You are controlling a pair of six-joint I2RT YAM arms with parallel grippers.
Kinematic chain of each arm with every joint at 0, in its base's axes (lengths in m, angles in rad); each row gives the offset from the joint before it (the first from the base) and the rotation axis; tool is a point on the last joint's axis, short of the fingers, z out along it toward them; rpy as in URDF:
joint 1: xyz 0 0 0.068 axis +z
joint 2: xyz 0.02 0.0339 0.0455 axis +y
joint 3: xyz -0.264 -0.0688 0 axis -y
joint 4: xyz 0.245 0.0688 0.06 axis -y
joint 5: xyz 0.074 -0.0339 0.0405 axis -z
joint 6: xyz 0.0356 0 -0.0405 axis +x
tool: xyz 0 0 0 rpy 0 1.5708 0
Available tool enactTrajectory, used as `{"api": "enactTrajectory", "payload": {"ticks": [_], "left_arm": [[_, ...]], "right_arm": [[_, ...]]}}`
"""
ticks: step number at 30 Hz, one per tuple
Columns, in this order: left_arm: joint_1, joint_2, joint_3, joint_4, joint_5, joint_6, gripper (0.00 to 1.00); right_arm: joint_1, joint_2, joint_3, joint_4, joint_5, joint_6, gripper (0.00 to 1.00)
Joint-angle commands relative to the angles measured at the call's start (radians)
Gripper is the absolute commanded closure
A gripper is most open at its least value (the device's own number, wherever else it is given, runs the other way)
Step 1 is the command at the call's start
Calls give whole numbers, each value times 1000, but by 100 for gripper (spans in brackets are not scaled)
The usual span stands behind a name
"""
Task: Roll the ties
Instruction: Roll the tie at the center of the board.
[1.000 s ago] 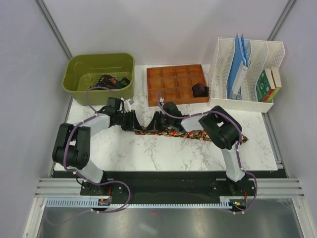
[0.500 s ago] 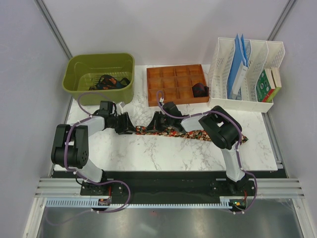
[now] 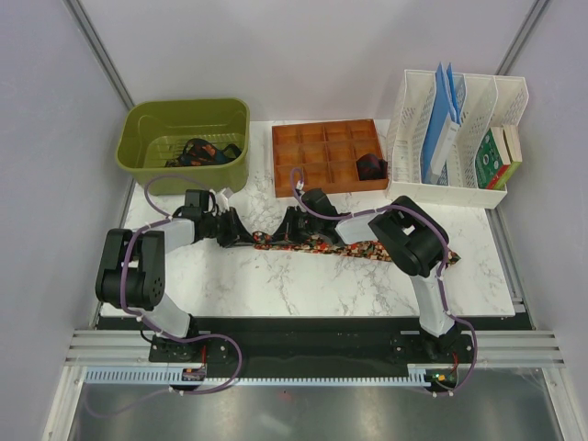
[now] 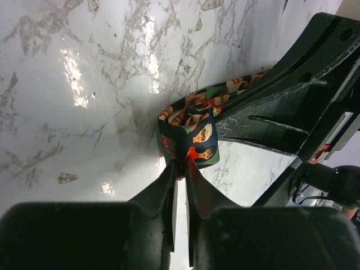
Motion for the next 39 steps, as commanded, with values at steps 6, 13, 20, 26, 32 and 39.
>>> {"api": "enactTrajectory", "payload": {"ticks": [6,13,20,26,32,39], "left_arm": [[-49,-42,20,74,86,-50,98],[-138,11,82,46,33,-13,98],[-213,114,175,-116,-153,57,98],[-230,169,211,-190,-245,88,98],[-261,185,229,-212,-303,97,98],[-274,197,243,-224,-319,102,98]], "right_arm": [[10,43,-14,-47,43,-18,100],[11,28,-17,-49,36,-34,100],[11,-3,11,-90,-3,-87,90],[8,-67,15,-155,-23,-145,79],[-3,-112,-6,-188,-39,-173,65],[-27,-197,-44,-202,-46,-176,55]]}}
